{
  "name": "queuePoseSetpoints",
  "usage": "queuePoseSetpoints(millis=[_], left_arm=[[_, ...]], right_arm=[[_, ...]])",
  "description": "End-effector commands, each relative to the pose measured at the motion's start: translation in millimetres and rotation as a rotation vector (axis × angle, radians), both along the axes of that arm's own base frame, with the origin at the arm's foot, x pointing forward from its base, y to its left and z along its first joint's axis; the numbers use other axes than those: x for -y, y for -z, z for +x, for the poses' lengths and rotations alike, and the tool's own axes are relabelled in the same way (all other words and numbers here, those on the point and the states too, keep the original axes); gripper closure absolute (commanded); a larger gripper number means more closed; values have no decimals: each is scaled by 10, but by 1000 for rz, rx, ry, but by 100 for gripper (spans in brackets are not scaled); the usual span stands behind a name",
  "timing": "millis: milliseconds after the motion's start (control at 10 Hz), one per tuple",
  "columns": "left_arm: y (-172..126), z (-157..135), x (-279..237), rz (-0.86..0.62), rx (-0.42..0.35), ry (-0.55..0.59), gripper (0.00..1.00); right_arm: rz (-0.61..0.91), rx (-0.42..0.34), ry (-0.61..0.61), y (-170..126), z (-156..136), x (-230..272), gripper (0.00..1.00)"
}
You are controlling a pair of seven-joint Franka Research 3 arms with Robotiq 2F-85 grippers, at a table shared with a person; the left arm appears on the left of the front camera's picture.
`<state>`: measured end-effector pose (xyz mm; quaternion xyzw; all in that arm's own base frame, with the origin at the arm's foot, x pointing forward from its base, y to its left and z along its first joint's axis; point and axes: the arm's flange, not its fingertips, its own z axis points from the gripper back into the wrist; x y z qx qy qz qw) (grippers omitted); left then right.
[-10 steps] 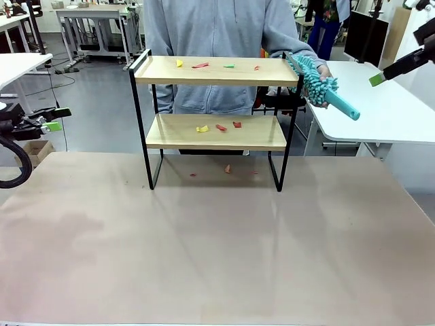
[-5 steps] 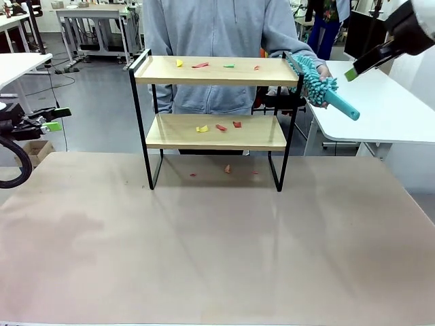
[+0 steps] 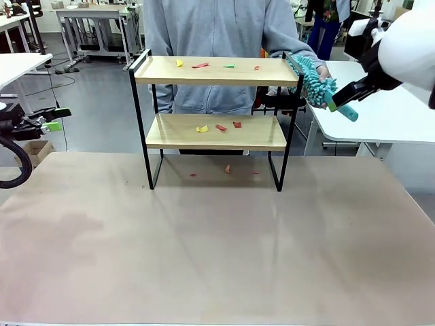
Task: Clean the shelf.
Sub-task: Pick up the Duster handed by the human.
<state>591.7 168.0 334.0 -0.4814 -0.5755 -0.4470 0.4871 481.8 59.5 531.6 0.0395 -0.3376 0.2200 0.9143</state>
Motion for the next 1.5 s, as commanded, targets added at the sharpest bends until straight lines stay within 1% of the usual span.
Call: queuePoseSetpoints(millis=[0,200,300,400,500,700,800,900,1000,1100,1400], left_arm=[[-31,-7,10,1,4,0,0],[-31,-7,10,1,4,0,0],[-31,-7,10,1,4,0,0],[-31,-7,10,1,4,0,0],[-31,-7,10,1,4,0,0],[-31,-7,10,1,4,0,0],[-31,-7,10,1,4,0,0],[-31,-7,10,1,4,0,0],[-31,-7,10,1,4,0,0],[-31,-7,10,1,4,0,0],[-31,-7,10,1,4,0,0]], right_arm=[[11,-3,39,93,70,0,0],[12,2,61,133,101,32,0],[19,-5,70,135,108,48,57],[20,-3,74,121,108,57,59],[21,-2,79,96,112,72,100],[25,-11,90,36,103,103,100],[26,-8,97,7,96,112,85],[23,-4,104,-26,89,117,94],[24,-6,112,-50,85,122,100],[22,-10,118,-65,83,123,100],[15,-63,176,-43,94,136,100]])
